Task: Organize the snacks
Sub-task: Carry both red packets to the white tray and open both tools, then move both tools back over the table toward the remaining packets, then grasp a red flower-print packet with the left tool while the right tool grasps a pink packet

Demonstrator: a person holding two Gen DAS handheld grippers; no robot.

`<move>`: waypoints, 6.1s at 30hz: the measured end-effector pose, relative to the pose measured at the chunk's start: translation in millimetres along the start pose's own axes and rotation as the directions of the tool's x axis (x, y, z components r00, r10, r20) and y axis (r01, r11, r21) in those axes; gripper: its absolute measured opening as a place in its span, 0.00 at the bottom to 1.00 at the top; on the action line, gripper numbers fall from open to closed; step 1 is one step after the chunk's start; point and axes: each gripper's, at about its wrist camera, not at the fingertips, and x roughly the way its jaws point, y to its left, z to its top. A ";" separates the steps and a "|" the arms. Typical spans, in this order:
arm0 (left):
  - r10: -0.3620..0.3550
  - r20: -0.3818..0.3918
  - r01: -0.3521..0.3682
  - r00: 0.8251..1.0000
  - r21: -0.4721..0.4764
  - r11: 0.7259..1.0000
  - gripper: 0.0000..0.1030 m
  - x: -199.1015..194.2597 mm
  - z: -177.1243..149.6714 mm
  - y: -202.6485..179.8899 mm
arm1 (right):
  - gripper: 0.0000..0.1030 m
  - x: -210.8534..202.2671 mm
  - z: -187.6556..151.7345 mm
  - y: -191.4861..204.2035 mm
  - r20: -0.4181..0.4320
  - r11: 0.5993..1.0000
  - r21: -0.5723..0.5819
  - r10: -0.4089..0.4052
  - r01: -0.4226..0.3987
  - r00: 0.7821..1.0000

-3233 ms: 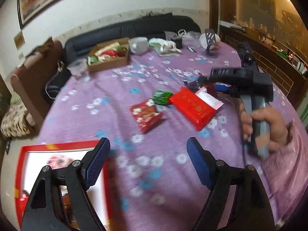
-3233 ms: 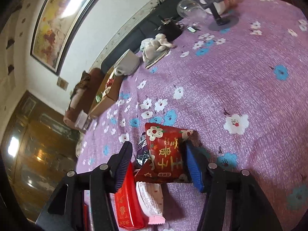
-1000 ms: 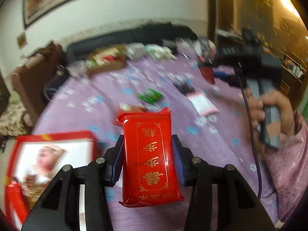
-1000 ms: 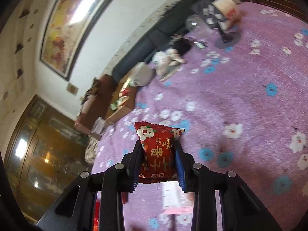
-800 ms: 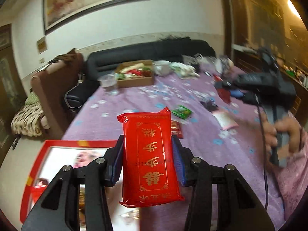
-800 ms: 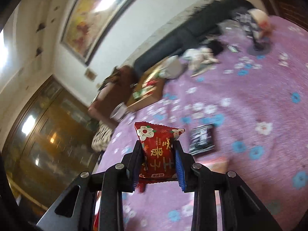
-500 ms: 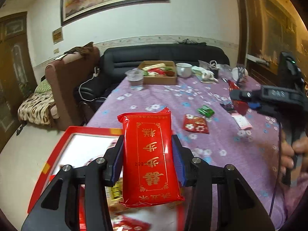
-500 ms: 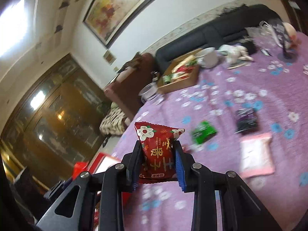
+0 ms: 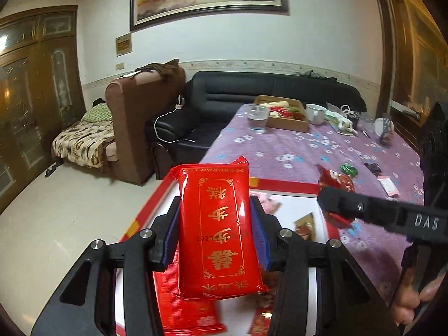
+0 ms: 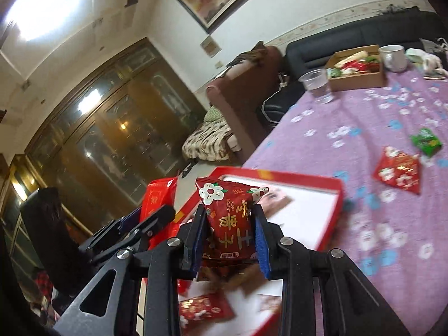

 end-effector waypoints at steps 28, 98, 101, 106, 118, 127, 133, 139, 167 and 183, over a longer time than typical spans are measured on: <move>0.035 -0.025 -0.036 0.999 -0.030 0.999 0.43 13.1 -13.3 30.5 | 0.32 35.5 -22.8 31.8 -0.060 0.999 -0.047 0.000 -0.003 0.998; -0.085 -0.073 0.098 0.994 0.204 0.974 0.70 13.4 15.7 -85.9 | 0.01 23.4 85.0 -196.8 -0.188 0.727 -0.086 -0.683 0.681 0.705; -0.141 -0.110 0.163 0.984 0.224 0.961 0.70 15.5 16.9 -103.2 | 0.00 -1.7 79.6 -209.0 -0.218 0.766 0.039 -0.620 0.641 0.754; -0.200 -0.175 0.241 0.964 0.257 0.936 0.70 33.2 26.4 -140.7 | 0.03 -40.6 65.5 -224.5 -0.268 0.818 0.191 -0.489 0.543 0.830; -0.154 -0.323 0.240 0.934 0.249 0.938 0.70 121.9 43.3 -227.4 | 0.24 -112.6 70.5 -269.3 -0.106 0.847 0.435 -0.289 0.306 0.951; -0.061 -0.408 0.102 0.911 0.079 0.992 0.77 183.3 45.7 -238.7 | 0.36 -156.5 70.1 -303.0 0.023 0.745 0.594 -0.392 0.303 0.920; -0.118 -0.404 0.182 0.907 0.125 0.975 0.79 197.7 28.6 -265.2 | 0.38 -156.3 72.0 -301.5 0.030 0.749 0.592 -0.389 0.297 0.921; -0.245 -0.417 0.361 0.875 0.227 0.904 0.79 174.6 20.4 -289.7 | 0.38 -156.7 72.7 -299.8 0.034 0.749 0.580 -0.416 0.321 0.909; -0.222 -0.467 0.348 0.856 0.202 0.916 0.80 181.6 25.8 -265.0 | 0.43 -145.3 68.8 -308.8 -0.031 0.743 0.588 -0.375 0.320 0.927; -0.265 -0.493 0.302 0.829 -0.004 0.953 0.80 199.4 33.0 -245.2 | 0.44 -109.2 66.8 -271.6 -0.330 0.762 0.276 -0.497 0.586 0.802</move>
